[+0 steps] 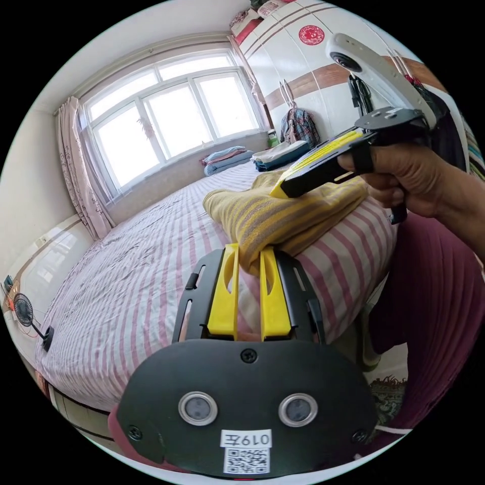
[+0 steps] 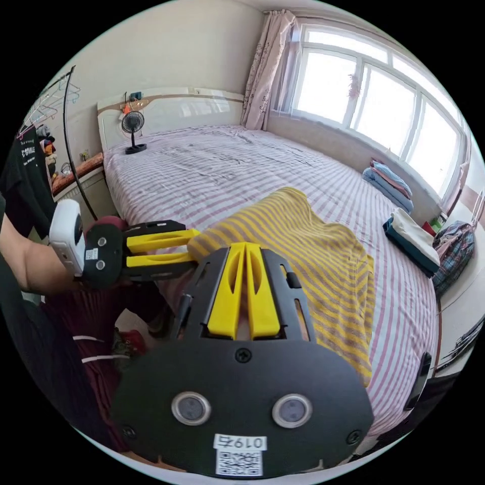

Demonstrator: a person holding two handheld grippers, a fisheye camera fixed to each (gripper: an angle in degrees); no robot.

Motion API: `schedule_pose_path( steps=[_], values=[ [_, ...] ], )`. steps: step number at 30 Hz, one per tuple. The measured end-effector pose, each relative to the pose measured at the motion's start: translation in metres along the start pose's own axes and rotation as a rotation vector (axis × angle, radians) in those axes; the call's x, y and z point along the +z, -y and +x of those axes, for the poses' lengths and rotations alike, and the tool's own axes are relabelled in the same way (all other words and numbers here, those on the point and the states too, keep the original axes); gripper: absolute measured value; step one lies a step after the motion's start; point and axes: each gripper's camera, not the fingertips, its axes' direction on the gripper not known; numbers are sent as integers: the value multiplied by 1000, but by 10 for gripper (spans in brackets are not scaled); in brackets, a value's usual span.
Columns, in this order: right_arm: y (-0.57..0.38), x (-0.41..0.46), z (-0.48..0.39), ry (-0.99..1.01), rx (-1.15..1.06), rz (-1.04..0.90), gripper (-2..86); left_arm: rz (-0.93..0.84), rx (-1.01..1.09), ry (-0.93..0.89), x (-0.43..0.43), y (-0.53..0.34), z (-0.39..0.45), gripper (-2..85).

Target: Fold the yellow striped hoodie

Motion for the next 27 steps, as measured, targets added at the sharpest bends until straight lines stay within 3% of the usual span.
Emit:
schedule_pose_path(
  steps=[5,8,12,15,20,27],
  values=[
    [10,13,-35,-61,-47,-16,49,-55,-28,-72,-8,8,-21,34],
    [17,12,-44,-81,-56,-13,124,-19,-41,-82,-25,8,-36,22],
    [17,3,-75,-53,-179,-32,137,84,-98,-49,-43,24,-70,14],
    [0,12,-130,-256,-370,-65,123,100,-158,-139,-29,55,-107,12],
    [-35,57,-221,-608,-700,-26,106,-17,-180,-374,33,106,-139,12],
    [-44,83,-258,-615,-750,-107,146,-54,-152,-371,58,123,-141,14]
  ],
)
